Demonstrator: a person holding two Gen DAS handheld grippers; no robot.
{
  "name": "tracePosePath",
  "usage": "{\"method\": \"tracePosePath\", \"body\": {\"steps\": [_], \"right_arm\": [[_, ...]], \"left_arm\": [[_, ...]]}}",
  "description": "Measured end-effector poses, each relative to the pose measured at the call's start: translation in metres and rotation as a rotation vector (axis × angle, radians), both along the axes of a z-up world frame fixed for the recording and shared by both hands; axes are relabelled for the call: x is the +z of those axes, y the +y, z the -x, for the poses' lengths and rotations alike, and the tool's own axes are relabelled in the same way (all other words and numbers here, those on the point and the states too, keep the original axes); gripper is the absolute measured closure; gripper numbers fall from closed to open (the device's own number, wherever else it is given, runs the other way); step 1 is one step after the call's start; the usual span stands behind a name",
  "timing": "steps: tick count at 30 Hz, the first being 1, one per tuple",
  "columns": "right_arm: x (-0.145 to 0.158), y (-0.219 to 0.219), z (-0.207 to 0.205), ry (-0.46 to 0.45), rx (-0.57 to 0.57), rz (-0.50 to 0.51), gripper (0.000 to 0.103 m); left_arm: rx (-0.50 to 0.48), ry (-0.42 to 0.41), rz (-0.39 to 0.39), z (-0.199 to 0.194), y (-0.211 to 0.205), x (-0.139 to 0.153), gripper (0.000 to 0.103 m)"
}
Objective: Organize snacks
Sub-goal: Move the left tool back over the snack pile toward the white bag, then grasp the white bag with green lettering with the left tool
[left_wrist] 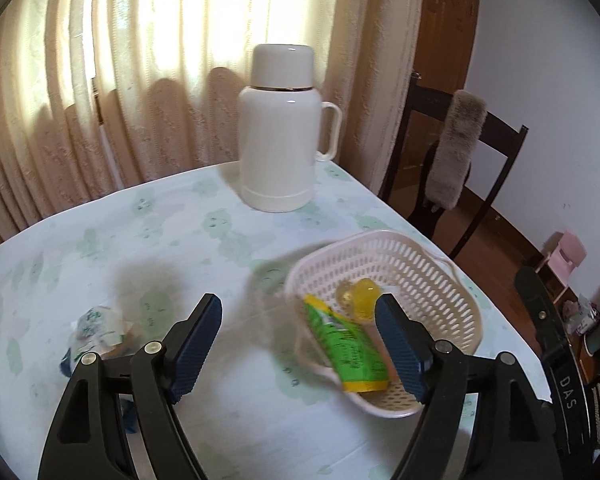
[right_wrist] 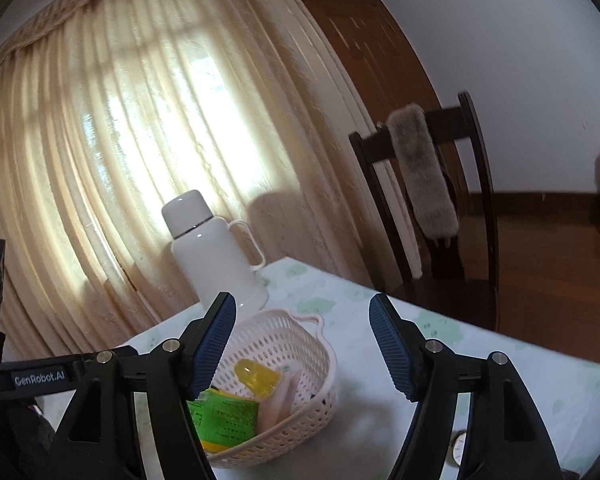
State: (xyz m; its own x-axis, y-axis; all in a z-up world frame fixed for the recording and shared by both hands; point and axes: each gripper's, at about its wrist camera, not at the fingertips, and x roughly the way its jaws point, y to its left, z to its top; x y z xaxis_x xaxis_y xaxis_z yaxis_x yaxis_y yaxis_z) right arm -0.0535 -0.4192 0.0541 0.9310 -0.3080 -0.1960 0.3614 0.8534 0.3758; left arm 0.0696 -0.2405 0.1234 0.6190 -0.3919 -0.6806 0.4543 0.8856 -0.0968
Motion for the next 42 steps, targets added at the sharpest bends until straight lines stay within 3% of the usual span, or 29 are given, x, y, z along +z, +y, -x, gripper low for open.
{"method": "tracePosePath", "body": {"steps": [4, 7, 18, 33, 37, 40, 42], "right_arm": [[0.001, 0.006, -0.001, -0.002, 0.014, 0.024, 0.032], [0.001, 0.007, -0.001, 0.001, 0.022, 0.028, 0.031], [0.0, 0.009, -0.003, 0.013, 0.032, 0.035, 0.03], [-0.002, 0.011, -0.004, 0.027, 0.041, 0.049, 0.029], [-0.001, 0.012, -0.004, 0.029, 0.044, 0.051, 0.028], [-0.001, 0.013, -0.005, 0.03, 0.047, 0.055, 0.028], [-0.001, 0.013, -0.005, 0.03, 0.045, 0.054, 0.028]], "left_arm": [[0.054, -0.002, 0.005, -0.004, 0.024, 0.003, 0.027], [0.104, -0.011, 0.017, -0.01, 0.046, 0.007, 0.015], [0.308, 0.007, -0.003, -0.043, 0.125, 0.004, 0.013], [0.432, 0.23, -0.057, -0.11, 0.158, -0.071, 0.013], [0.458, 0.25, -0.072, -0.117, 0.159, -0.081, 0.013], [0.473, 0.264, -0.088, -0.122, 0.159, -0.087, 0.023], [0.463, 0.289, -0.084, -0.127, 0.16, -0.091, 0.045]]}}
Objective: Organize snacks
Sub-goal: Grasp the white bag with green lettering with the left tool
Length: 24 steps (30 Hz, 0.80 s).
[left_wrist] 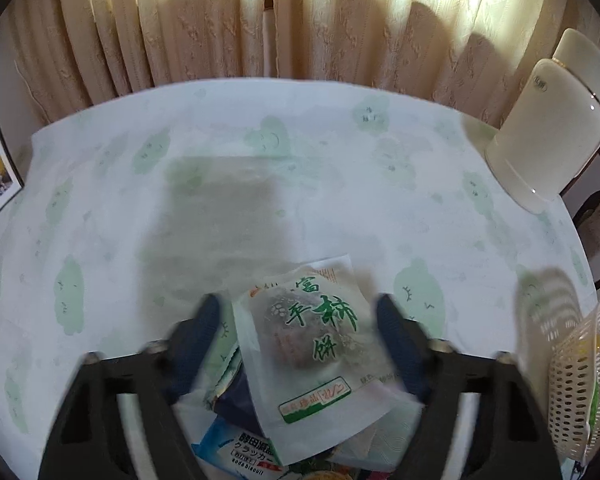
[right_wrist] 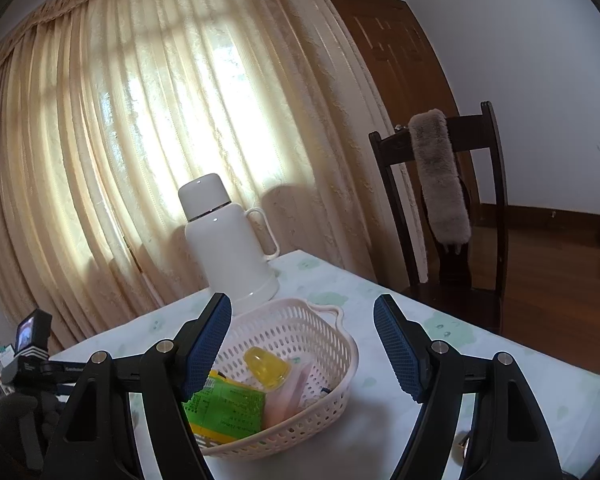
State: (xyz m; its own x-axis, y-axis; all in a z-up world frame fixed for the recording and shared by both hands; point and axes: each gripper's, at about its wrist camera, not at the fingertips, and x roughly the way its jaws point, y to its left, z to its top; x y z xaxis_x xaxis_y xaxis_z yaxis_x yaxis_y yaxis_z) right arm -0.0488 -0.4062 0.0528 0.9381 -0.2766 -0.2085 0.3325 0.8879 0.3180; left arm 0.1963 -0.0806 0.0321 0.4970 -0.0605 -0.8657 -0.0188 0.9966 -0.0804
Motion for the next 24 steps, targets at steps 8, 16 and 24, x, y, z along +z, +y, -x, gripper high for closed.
{"method": "tracePosePath", "body": {"steps": [8, 16, 24], "right_arm": [[0.0, 0.002, 0.0, 0.005, -0.002, 0.011, 0.028], [-0.001, 0.003, -0.002, 0.015, -0.019, 0.034, 0.028], [-0.002, 0.005, -0.007, 0.037, -0.032, 0.057, 0.028]], "left_arm": [[-0.018, -0.028, 0.018, 0.006, 0.004, 0.007, 0.071], [-0.024, -0.089, 0.075, 0.02, 0.018, 0.031, 0.086], [0.03, -0.052, 0.169, 0.011, 0.029, 0.019, 0.027]]}}
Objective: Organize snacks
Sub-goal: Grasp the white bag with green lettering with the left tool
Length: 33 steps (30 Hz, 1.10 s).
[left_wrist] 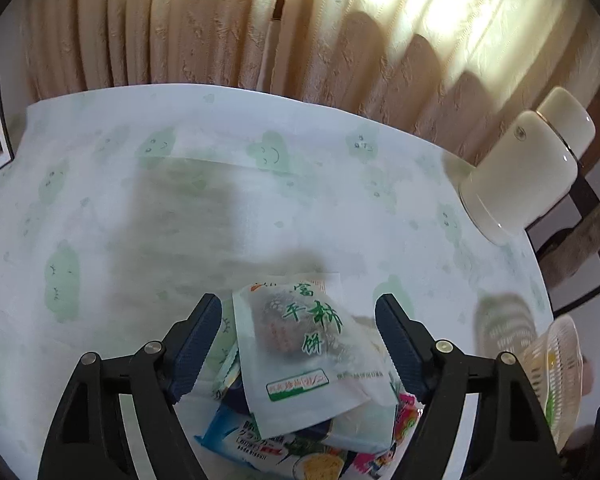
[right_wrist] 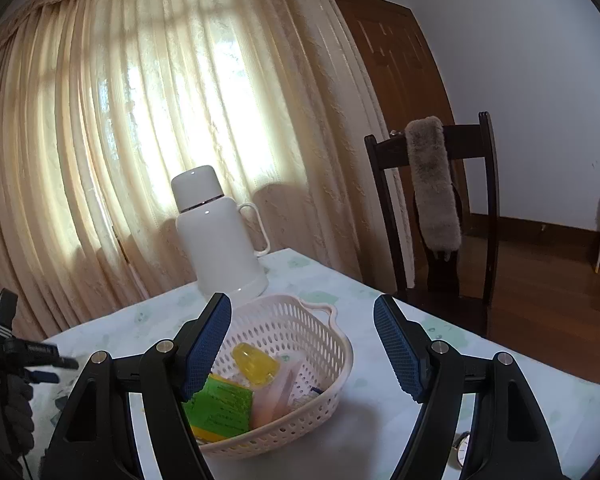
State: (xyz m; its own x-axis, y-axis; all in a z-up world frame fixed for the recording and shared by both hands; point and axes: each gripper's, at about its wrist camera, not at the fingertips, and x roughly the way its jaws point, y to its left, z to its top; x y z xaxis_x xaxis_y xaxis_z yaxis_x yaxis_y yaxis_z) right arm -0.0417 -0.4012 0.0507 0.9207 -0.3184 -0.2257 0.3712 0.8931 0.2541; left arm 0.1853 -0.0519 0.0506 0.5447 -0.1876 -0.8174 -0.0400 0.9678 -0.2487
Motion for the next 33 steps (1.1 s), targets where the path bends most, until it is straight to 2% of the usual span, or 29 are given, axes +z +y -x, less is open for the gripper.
{"method": "tracePosePath", "body": {"steps": [10, 13, 15, 18, 23, 29, 33], "right_arm": [[0.0, 0.001, -0.004, 0.018, 0.004, 0.008, 0.028], [-0.001, 0.001, -0.004, 0.019, 0.004, 0.01, 0.028], [-0.001, 0.002, -0.004, 0.021, 0.002, 0.014, 0.028], [-0.002, 0.002, -0.007, 0.033, -0.002, 0.028, 0.028], [-0.004, 0.01, -0.009, 0.043, -0.022, 0.069, 0.029], [-0.003, 0.026, -0.01, 0.051, -0.061, 0.169, 0.028], [0.003, 0.041, -0.008, 0.05, -0.065, 0.198, 0.028]], "left_arm": [[-0.063, 0.123, -0.08, -0.018, -0.021, -0.031, 0.027], [-0.069, 0.109, -0.065, -0.017, -0.018, -0.031, 0.041], [-0.07, 0.099, -0.05, -0.016, -0.015, -0.029, 0.057], [-0.071, 0.093, -0.016, -0.015, -0.008, -0.027, 0.062], [-0.066, 0.075, 0.022, -0.014, 0.003, -0.017, 0.064], [-0.027, -0.019, 0.025, -0.004, 0.024, 0.021, 0.064], [0.0, -0.075, 0.011, 0.006, 0.035, 0.042, 0.064]]}}
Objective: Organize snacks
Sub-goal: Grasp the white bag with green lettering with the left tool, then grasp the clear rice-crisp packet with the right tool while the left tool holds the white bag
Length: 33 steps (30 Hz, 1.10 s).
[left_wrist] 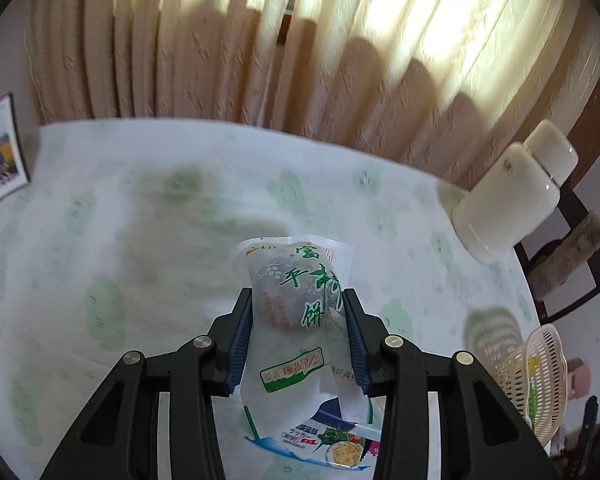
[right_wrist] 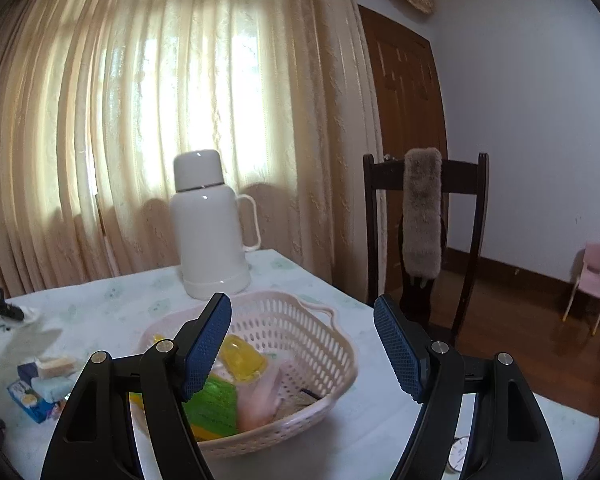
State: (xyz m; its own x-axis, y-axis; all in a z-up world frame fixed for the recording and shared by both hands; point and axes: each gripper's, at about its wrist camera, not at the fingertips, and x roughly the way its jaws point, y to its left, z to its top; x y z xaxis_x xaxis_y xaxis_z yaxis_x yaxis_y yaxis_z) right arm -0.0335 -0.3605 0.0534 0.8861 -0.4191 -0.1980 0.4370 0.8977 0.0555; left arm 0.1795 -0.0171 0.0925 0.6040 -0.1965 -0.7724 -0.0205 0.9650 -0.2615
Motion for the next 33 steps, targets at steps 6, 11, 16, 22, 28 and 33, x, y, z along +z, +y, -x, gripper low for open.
{"method": "tracePosePath", "body": {"steps": [6, 11, 16, 22, 28, 33], "right_arm": [[0.025, 0.049, 0.006, -0.054, 0.111, 0.033, 0.028], [0.034, 0.093, -0.02, 0.023, 0.324, -0.005, 0.028], [0.021, 0.122, -0.075, 0.204, 0.543, -0.18, 0.028], [-0.002, 0.151, -0.136, 0.368, 0.63, -0.288, 0.028], [-0.025, 0.172, -0.172, 0.475, 0.634, -0.345, 0.028], [-0.037, 0.183, -0.192, 0.54, 0.656, -0.376, 0.029]], "left_arm": [[0.013, -0.043, 0.018, 0.007, 0.009, 0.016, 0.064], [0.038, -0.089, 0.026, 0.016, 0.022, 0.033, 0.064], [0.058, -0.146, 0.013, 0.026, 0.029, 0.049, 0.064], [0.046, -0.183, 0.048, 0.036, 0.038, 0.062, 0.064], [0.043, -0.207, 0.075, 0.042, 0.044, 0.071, 0.063], [0.035, -0.214, 0.079, 0.045, 0.041, 0.075, 0.063]]}}
